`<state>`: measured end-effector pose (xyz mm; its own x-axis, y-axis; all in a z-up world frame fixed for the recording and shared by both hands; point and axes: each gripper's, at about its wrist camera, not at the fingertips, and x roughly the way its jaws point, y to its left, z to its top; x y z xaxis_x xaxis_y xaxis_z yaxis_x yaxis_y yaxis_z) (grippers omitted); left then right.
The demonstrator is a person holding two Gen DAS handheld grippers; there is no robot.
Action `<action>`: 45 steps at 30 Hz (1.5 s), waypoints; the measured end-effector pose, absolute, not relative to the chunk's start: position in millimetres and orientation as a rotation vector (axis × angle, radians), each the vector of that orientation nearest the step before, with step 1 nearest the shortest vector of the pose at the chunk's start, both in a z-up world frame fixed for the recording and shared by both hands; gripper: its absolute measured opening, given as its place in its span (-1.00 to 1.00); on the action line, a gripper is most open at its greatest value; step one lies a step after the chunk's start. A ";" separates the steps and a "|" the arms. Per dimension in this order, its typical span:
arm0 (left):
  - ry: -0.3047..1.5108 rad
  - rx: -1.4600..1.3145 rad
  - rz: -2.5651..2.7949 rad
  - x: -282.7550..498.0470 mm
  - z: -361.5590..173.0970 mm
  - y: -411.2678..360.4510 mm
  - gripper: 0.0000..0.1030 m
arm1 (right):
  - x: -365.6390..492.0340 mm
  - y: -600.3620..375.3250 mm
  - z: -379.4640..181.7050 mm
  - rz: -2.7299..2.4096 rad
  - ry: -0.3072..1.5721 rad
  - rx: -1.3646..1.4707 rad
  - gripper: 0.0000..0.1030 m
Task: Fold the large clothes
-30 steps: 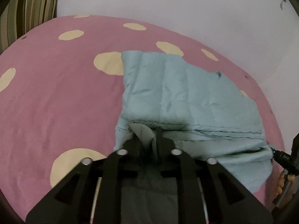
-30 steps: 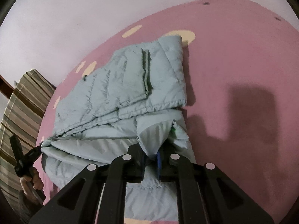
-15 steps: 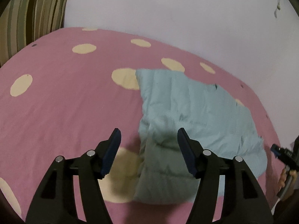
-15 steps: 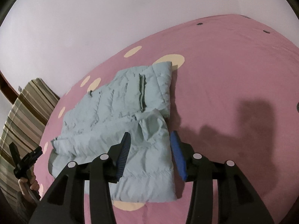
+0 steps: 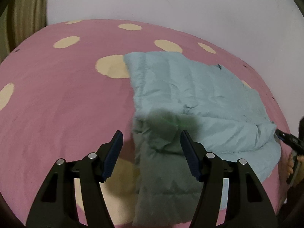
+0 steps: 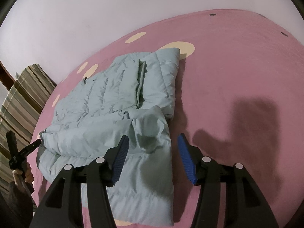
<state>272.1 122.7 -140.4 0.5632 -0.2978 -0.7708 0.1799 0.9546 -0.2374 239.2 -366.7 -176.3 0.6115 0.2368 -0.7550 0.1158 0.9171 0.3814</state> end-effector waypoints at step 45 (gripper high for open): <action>0.748 0.061 -0.064 445.1 -68.5 59.7 -0.93 | 427.5 -355.0 -96.5 -0.010 0.739 0.286 -0.88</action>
